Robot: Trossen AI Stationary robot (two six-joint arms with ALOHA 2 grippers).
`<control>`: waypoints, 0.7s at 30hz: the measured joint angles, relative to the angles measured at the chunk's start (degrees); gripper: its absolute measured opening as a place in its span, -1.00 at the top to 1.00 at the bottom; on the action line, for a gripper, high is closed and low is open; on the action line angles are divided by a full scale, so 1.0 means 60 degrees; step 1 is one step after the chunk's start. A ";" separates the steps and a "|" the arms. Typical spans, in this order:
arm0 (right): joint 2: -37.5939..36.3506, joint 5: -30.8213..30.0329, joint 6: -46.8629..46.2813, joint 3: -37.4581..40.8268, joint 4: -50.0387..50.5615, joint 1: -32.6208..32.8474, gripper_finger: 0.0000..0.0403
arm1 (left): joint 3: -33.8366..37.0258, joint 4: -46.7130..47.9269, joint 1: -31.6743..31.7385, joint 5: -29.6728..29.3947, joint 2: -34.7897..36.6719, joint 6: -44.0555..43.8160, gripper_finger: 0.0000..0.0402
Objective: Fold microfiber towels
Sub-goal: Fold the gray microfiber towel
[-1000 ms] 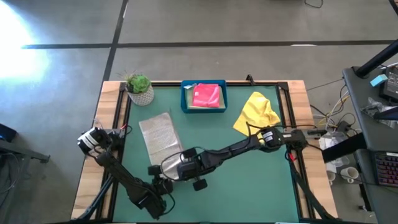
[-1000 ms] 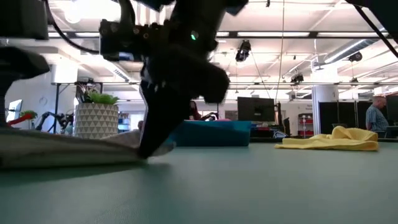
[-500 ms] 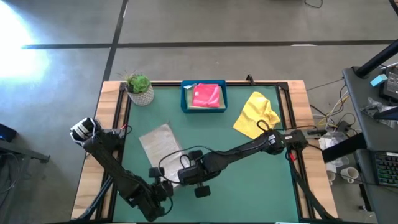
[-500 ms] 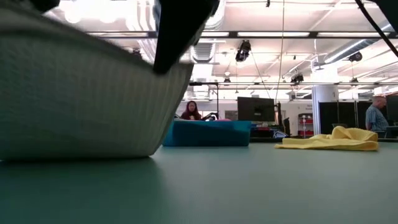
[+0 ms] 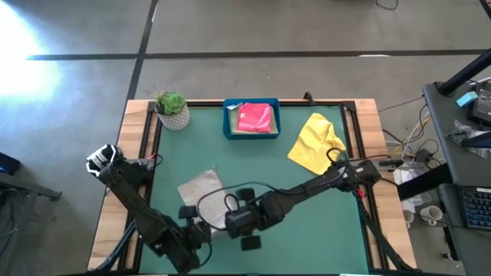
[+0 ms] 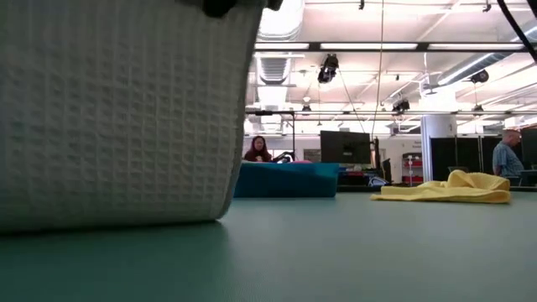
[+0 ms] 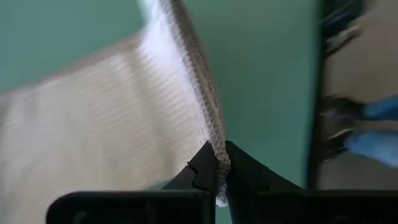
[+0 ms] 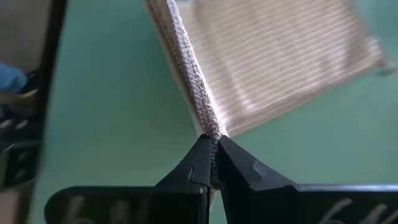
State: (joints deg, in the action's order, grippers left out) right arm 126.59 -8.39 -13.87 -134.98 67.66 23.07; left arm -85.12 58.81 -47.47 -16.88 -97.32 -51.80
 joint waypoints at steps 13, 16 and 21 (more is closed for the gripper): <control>0.0610 -0.0396 0.1412 0.0015 -0.1554 -0.1570 0.96 | 0.0488 0.4296 0.0106 -0.0446 0.0109 -0.2307 0.99; 0.0782 -0.0398 0.1818 0.0025 -0.1825 -0.1785 0.96 | 0.0801 0.4424 0.0217 -0.0404 0.0138 -0.2308 0.99; 0.1010 -0.0532 0.2285 0.0033 -0.2308 -0.2107 0.96 | 0.1549 0.4450 0.0541 -0.0289 0.0142 -0.2308 0.99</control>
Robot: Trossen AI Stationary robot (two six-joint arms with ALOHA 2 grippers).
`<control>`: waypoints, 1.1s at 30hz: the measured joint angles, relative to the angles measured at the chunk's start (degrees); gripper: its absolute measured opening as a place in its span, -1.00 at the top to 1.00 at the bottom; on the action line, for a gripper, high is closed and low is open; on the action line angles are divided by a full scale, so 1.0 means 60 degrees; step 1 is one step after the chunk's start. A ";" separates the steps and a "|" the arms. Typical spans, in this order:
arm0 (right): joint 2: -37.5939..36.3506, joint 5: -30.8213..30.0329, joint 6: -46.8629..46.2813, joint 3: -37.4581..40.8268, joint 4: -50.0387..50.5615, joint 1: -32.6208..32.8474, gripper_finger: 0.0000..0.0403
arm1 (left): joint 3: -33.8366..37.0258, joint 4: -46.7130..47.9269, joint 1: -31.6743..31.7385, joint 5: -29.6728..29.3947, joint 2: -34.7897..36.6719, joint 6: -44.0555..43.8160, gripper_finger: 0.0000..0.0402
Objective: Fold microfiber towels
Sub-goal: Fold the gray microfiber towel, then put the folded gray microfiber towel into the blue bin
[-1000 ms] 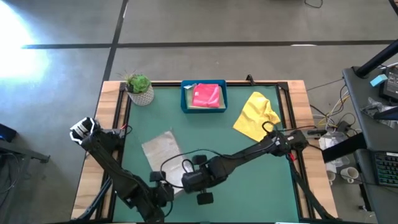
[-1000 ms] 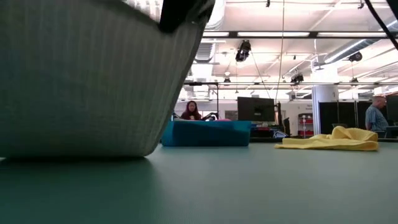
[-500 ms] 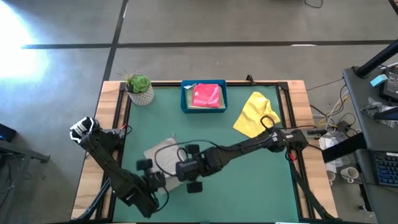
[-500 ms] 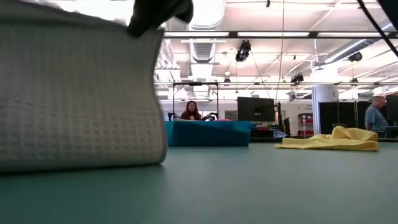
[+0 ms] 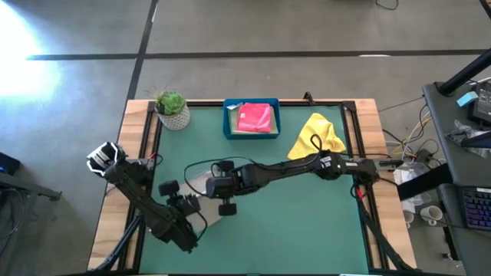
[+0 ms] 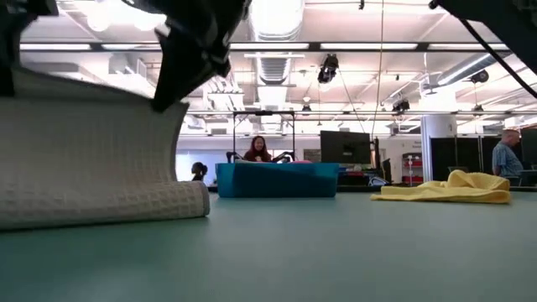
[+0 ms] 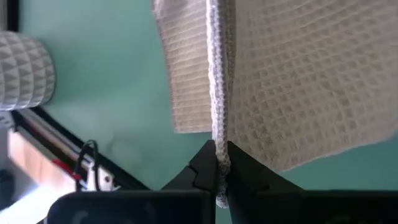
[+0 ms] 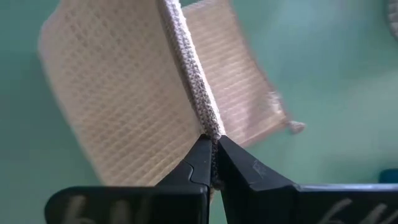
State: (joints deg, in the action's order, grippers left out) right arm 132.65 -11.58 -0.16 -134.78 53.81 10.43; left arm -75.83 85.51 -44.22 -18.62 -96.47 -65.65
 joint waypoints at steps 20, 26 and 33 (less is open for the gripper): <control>0.0395 -0.0314 0.0391 0.0011 -0.0016 -0.0410 0.89 | 0.0914 -0.0107 0.0624 0.0095 0.0004 0.0376 0.82; 0.0395 -0.0362 0.0176 0.0011 -0.0303 -0.0493 0.66 | 0.0914 -0.0105 0.0698 0.0041 0.0004 0.0492 0.56; 0.0324 -0.0350 -0.0352 0.0011 -0.0403 -0.0695 0.36 | 0.0906 0.0484 0.0750 0.0189 0.0004 -0.0013 0.38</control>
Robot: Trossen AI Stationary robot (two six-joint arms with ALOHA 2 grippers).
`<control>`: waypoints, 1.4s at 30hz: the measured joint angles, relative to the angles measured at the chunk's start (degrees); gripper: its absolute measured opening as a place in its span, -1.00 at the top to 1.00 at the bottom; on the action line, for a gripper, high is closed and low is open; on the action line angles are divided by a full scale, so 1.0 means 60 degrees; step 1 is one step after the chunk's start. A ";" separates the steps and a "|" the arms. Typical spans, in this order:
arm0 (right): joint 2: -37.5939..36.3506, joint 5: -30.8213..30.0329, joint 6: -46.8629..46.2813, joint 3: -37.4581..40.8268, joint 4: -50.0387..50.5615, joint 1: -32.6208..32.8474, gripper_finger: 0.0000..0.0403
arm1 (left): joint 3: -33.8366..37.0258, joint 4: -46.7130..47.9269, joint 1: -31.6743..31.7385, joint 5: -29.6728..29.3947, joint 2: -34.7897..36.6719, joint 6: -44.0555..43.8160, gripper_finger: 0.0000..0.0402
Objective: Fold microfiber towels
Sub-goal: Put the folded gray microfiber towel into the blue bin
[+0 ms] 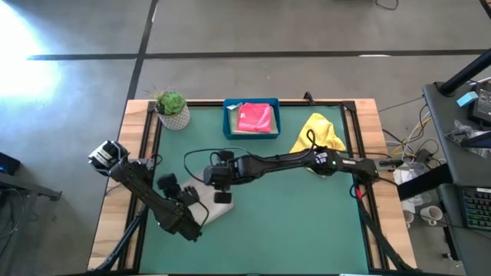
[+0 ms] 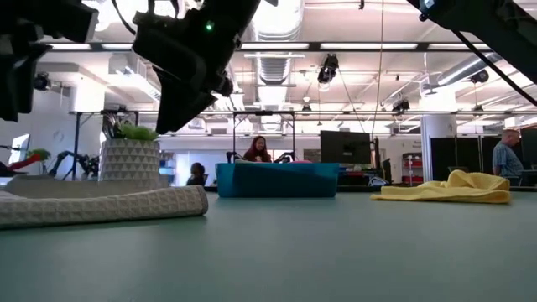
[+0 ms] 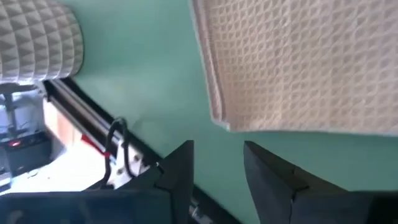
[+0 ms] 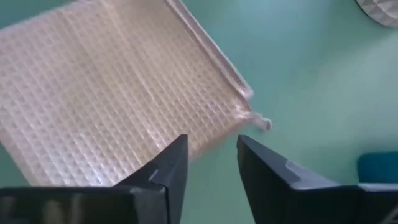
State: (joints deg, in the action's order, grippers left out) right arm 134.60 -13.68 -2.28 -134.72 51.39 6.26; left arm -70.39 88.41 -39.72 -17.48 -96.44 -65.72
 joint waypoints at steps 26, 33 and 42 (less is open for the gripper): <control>-0.2285 0.0003 -0.0716 -0.0004 0.4604 0.0901 0.34 | 0.1130 -0.5995 0.0471 -0.1004 0.0688 0.1442 0.38; -0.3040 -0.0822 -0.0738 0.0274 0.4807 0.1528 0.34 | 0.2305 -0.8213 0.1090 -0.1118 0.0798 0.1690 0.38; -0.4245 -0.1154 -0.1876 0.2613 0.4239 0.2018 0.34 | 0.2949 -0.9851 0.1671 -0.1102 0.0898 0.3175 0.38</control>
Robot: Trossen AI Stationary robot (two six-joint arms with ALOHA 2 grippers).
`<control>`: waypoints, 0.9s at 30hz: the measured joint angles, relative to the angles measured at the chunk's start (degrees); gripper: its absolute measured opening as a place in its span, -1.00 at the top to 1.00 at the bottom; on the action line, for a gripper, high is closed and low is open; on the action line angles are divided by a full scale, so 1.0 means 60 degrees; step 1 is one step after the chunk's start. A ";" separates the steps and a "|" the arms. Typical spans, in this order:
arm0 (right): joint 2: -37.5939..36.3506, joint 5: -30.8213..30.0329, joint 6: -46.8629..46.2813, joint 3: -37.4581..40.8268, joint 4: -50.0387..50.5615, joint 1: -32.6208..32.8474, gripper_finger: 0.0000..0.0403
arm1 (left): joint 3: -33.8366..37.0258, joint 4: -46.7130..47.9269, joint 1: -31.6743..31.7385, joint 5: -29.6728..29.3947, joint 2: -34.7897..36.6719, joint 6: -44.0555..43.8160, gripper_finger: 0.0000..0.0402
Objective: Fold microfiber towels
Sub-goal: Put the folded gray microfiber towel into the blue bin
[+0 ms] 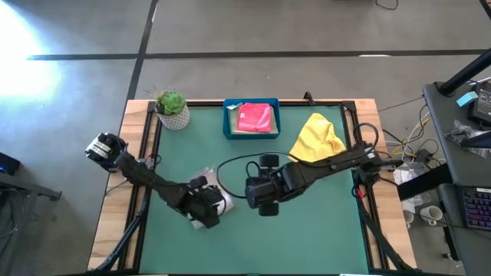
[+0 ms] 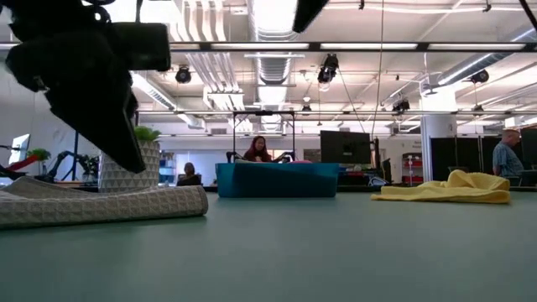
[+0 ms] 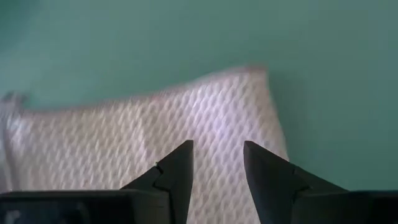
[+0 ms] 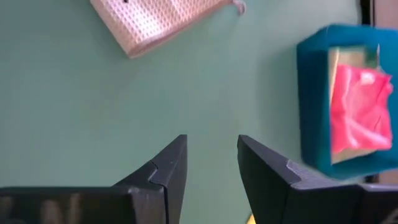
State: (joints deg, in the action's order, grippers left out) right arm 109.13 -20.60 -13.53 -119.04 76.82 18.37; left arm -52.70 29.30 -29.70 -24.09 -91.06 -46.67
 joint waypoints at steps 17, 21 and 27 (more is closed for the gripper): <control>-0.1523 -0.0003 -0.2742 0.3246 -0.2142 0.0485 0.34 | 0.0975 -0.2800 0.1315 0.2559 0.0009 0.3137 0.38; -0.1523 -0.0007 -0.3131 0.3244 -0.2125 0.0485 0.34 | 0.1230 -0.3111 0.1660 0.3252 -0.0133 0.3806 0.38; -0.1536 -0.0062 -0.3814 0.3208 -0.2107 0.0480 0.34 | 0.1269 -0.3335 0.2198 0.3648 -0.0510 0.3892 0.38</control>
State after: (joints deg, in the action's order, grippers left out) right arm 99.91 -20.97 -36.41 -99.79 64.18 21.25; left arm -45.08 9.29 -16.51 -2.20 -94.11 -23.32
